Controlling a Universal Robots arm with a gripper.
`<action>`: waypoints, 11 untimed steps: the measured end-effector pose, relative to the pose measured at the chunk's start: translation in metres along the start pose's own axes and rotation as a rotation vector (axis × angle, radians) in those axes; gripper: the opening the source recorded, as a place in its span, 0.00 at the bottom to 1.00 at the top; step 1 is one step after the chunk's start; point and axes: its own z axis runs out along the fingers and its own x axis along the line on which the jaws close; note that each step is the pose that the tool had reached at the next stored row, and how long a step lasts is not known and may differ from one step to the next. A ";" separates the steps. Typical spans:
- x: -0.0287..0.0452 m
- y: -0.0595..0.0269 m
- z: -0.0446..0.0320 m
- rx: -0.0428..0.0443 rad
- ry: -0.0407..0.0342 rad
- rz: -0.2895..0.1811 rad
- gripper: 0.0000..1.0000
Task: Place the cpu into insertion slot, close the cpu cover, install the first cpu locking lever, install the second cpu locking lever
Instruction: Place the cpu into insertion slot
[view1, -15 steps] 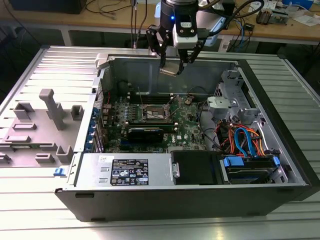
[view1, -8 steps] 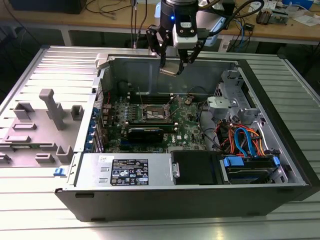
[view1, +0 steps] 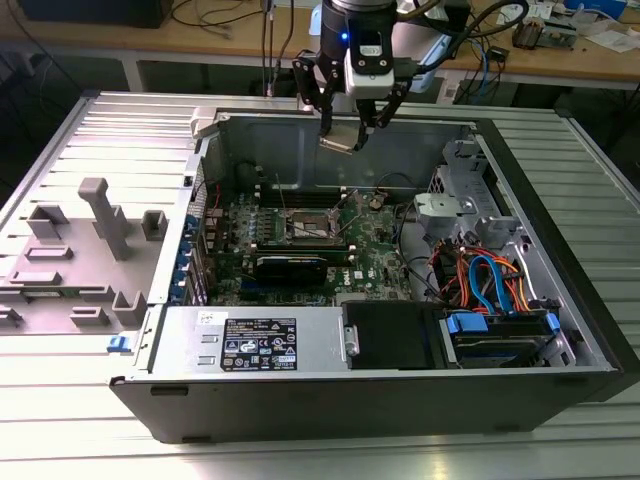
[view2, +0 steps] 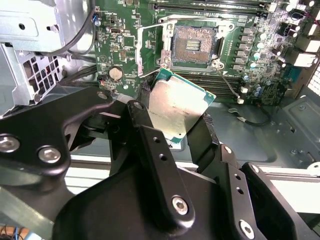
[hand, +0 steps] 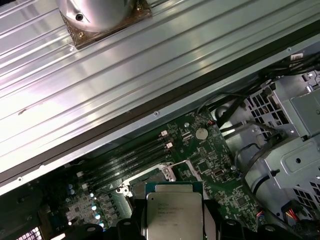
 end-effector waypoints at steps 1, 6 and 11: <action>0.0000 0.0000 0.0000 0.0000 -0.0003 0.003 0.54; -0.0001 -0.0001 0.0002 -0.0007 -0.0041 0.045 0.54; -0.0001 -0.0001 0.0002 -0.0008 -0.0041 0.046 0.54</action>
